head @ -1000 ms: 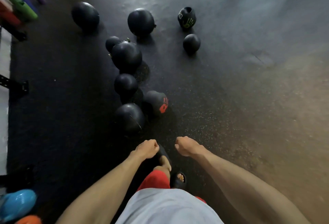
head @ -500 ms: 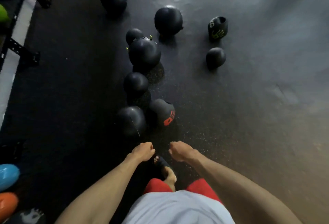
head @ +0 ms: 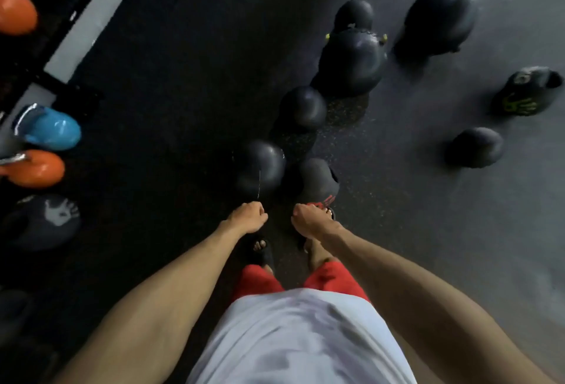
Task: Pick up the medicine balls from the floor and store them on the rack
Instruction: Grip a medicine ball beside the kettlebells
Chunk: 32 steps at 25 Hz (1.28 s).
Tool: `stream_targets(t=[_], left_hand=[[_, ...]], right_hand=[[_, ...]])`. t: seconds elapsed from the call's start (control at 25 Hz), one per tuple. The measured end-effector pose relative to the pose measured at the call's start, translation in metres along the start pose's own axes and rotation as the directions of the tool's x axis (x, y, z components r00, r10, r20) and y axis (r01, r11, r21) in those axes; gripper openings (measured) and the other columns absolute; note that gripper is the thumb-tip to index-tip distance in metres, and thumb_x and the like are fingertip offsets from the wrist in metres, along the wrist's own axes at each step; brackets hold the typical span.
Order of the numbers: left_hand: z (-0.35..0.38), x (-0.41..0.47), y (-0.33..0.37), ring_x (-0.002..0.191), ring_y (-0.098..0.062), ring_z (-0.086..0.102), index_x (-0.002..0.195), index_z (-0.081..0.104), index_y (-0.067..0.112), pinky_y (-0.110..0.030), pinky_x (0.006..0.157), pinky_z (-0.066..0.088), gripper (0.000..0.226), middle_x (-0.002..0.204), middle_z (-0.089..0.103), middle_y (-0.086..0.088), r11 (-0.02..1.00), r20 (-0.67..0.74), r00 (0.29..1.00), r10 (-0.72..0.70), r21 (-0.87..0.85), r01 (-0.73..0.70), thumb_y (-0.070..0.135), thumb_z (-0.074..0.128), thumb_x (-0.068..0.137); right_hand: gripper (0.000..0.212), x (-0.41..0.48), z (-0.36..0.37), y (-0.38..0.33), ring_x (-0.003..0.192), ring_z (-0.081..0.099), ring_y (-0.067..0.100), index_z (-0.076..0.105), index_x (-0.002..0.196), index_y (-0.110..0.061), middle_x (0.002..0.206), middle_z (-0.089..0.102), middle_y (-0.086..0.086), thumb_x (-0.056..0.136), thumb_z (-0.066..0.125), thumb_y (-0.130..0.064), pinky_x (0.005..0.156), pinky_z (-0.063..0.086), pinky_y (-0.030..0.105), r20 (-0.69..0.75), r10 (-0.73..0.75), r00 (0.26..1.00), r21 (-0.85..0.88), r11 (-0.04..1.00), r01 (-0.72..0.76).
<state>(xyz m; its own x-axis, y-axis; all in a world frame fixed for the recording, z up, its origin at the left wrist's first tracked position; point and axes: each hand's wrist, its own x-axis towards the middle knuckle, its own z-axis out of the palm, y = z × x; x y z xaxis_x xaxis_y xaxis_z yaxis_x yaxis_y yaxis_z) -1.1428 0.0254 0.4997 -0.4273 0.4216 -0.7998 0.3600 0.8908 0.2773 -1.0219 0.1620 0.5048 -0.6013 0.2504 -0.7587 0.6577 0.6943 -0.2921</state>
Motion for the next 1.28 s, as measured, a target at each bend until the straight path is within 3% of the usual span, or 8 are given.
stream_targets(t=[0.24, 0.56, 0.72, 0.92, 1.0, 1.08, 1.2, 1.28], left_hand=[[-0.005, 0.075, 0.004, 0.116, -0.03, 0.06, 0.117, 0.065, 0.016, -0.037, 0.093, 0.046, 0.026, 0.124, 0.065, -0.011, 0.926, -0.021, 0.978, -0.208, -0.326, 0.19, 0.032, 0.053, 0.1], [0.049, 0.262, -0.041, 0.129, -0.031, 0.05, 0.138, 0.049, 0.017, -0.042, 0.103, 0.041, 0.038, 0.142, 0.052, -0.012, 0.837, -0.025, 0.942, -0.334, -0.467, 0.285, 0.028, 0.051, 0.101], [0.063, 0.357, -0.067, 0.144, -0.039, 0.027, 0.156, 0.017, 0.03, -0.057, 0.109, 0.034, 0.073, 0.16, 0.018, -0.017, 0.881, -0.206, 0.914, -0.349, -0.404, 0.246, 0.037, 0.057, 0.097], [0.084, 0.439, -0.103, 0.152, -0.038, -0.002, 0.156, -0.006, 0.045, -0.069, 0.112, 0.019, 0.092, 0.166, -0.012, -0.012, 0.971, -0.31, 0.933, -0.183, -0.205, 0.122, 0.058, 0.058, 0.091], [0.092, 0.444, -0.134, 0.153, -0.035, -0.003, 0.155, -0.006, 0.047, -0.069, 0.11, 0.026, 0.093, 0.167, -0.013, -0.008, 0.981, -0.384, 0.91, -0.154, -0.169, 0.095, 0.052, 0.061, 0.091], [0.09, 0.447, -0.177, 0.153, -0.034, 0.002, 0.153, -0.005, 0.053, -0.067, 0.111, 0.03, 0.091, 0.167, -0.009, -0.006, 0.947, -0.385, 0.898, -0.214, -0.306, 0.095, 0.046, 0.063, 0.092], [0.065, 0.442, -0.24, 0.145, -0.037, 0.03, 0.15, -0.004, 0.058, -0.058, 0.112, 0.034, 0.079, 0.166, 0.012, -0.01, 0.792, -0.205, 0.891, -0.405, -0.565, 0.23, 0.044, 0.054, 0.099], [0.058, 0.439, -0.279, 0.14, -0.035, 0.039, 0.155, 0.006, 0.047, -0.05, 0.111, 0.036, 0.067, 0.161, 0.028, -0.01, 0.678, -0.117, 0.847, -0.518, -0.661, 0.323, 0.041, 0.048, 0.103]], right_hand=[[0.036, 0.103, -0.04, 0.013, 0.118, 0.06, 0.036, 0.054, 0.133, -0.013, 0.131, 0.06, 0.017, 0.102, 0.039, -0.025, 0.095, 0.049, 0.044, 0.135, -0.077, 0.988, -0.089, 0.992, 0.09], [0.051, 0.303, 0.007, 0.039, 0.132, 0.046, 0.037, 0.041, 0.148, -0.018, 0.14, 0.05, 0.017, 0.098, 0.051, -0.021, 0.106, 0.04, 0.042, 0.159, -0.052, 0.986, -0.078, 0.995, 0.065], [0.073, 0.4, 0.04, 0.052, 0.136, 0.038, 0.041, 0.025, 0.153, -0.018, 0.145, 0.039, 0.022, 0.093, 0.064, -0.034, 0.108, 0.039, 0.05, 0.089, -0.003, 0.996, -0.074, 0.997, 0.01], [0.114, 0.481, 0.062, 0.066, 0.145, 0.029, 0.041, -0.004, 0.162, -0.024, 0.16, 0.023, 0.023, 0.083, 0.076, -0.048, 0.118, 0.03, 0.05, 0.075, 0.08, 0.994, -0.07, 0.995, -0.075], [0.116, 0.492, 0.071, 0.063, 0.144, 0.031, 0.041, -0.007, 0.161, -0.027, 0.158, 0.026, 0.023, 0.082, 0.074, -0.052, 0.116, 0.032, 0.051, 0.101, 0.056, 0.993, -0.09, 0.995, -0.047], [0.118, 0.494, 0.08, 0.048, 0.141, 0.035, 0.043, -0.013, 0.159, -0.036, 0.155, 0.029, 0.024, 0.082, 0.075, -0.05, 0.114, 0.035, 0.054, 0.084, -0.033, 0.996, -0.11, 0.993, 0.042], [0.116, 0.495, 0.094, 0.0, 0.148, 0.024, 0.044, -0.017, 0.156, -0.044, 0.162, 0.016, 0.027, 0.086, 0.076, -0.04, 0.116, 0.032, 0.058, 0.033, -0.204, 0.979, -0.129, 0.97, 0.206], [0.111, 0.5, 0.104, -0.044, 0.153, 0.007, 0.044, -0.015, 0.156, -0.046, 0.164, 0.0, 0.029, 0.09, 0.073, -0.035, 0.12, 0.024, 0.059, 0.004, -0.263, 0.965, -0.109, 0.959, 0.262]])
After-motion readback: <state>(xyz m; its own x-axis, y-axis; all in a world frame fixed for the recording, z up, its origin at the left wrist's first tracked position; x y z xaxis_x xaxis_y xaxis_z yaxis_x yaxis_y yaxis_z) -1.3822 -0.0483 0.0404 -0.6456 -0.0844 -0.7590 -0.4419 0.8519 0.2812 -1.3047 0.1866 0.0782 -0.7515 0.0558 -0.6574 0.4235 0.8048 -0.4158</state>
